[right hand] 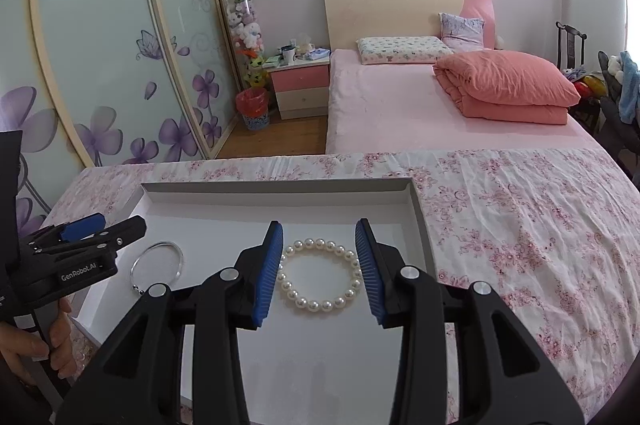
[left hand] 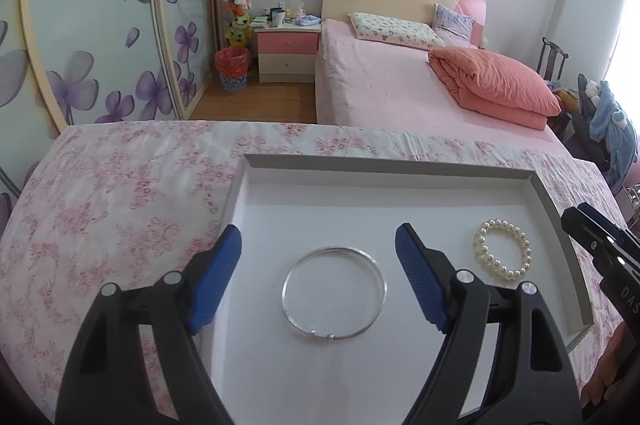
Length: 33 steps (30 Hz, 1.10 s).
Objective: Organize jewelry
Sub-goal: 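Carry the pearl bracelet and silver bangle into the tray and release both, then grasp the pink bead bracelet with the left tool while the right tool approaches the silver cuff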
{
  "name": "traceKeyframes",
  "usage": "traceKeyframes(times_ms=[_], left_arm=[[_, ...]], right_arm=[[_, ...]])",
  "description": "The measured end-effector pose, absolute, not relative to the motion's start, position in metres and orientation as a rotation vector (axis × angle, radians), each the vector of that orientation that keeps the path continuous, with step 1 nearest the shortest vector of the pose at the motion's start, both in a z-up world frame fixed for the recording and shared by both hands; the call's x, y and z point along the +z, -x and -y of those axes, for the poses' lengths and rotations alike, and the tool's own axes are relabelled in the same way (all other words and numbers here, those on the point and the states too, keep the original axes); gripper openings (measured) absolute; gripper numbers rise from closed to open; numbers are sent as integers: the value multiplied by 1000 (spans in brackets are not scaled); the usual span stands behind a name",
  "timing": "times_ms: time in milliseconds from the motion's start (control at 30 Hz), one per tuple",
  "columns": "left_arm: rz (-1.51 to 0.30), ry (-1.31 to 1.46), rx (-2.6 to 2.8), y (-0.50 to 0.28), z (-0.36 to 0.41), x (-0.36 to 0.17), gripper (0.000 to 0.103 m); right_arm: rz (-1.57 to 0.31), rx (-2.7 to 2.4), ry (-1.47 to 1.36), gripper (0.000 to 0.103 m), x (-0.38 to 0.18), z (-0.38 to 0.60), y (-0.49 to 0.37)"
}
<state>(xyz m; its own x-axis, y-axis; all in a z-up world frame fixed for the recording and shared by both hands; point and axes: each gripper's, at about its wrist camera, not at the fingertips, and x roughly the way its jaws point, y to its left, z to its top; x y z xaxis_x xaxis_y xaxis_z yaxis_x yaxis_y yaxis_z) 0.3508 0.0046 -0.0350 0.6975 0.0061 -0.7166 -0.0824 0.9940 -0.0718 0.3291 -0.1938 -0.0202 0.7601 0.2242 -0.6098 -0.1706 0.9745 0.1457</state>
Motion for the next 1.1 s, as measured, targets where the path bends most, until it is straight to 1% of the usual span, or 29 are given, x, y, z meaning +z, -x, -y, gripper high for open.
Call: traceKeyframes(times_ms=[167,300,333,367,433,533,600,733,800,867,967,1100], left_arm=[[-767,92,48,-328,-11,-25,77],[-726,57,42,-293,-15,-14,78],[-719,51,42,-286,-17,-13,79],[-708,41,45,-273,-19,-11,83],[-687,33,44,-251,-25,-12,84],[-681,13,45,-222,-29,-16,86],[-693,1,51,-207,-33,-24,88],[-735,-7,56,-187,-39,-39,90],[-755,-5,59,-182,-41,-45,91],[-774,-2,66,-180,-43,-51,91],[-786,-1,70,-177,-44,-56,91],[-802,-14,72,-175,-43,-61,91]], right_arm=[[-664,218,-88,39,-16,196,-313],[-661,218,-94,39,-14,202,-292],[-662,214,-94,39,-14,204,-284],[-666,210,-92,39,-14,206,-276],[-677,212,-87,41,-16,209,-261],[-703,200,-69,47,-24,214,-240],[-727,199,-64,48,-30,217,-230],[-795,193,-34,58,-50,220,-213],[-827,192,-20,60,-59,219,-207],[-858,191,-8,66,-68,216,-204],[-879,186,5,72,-74,214,-205],[-904,179,18,76,-81,210,-209]])
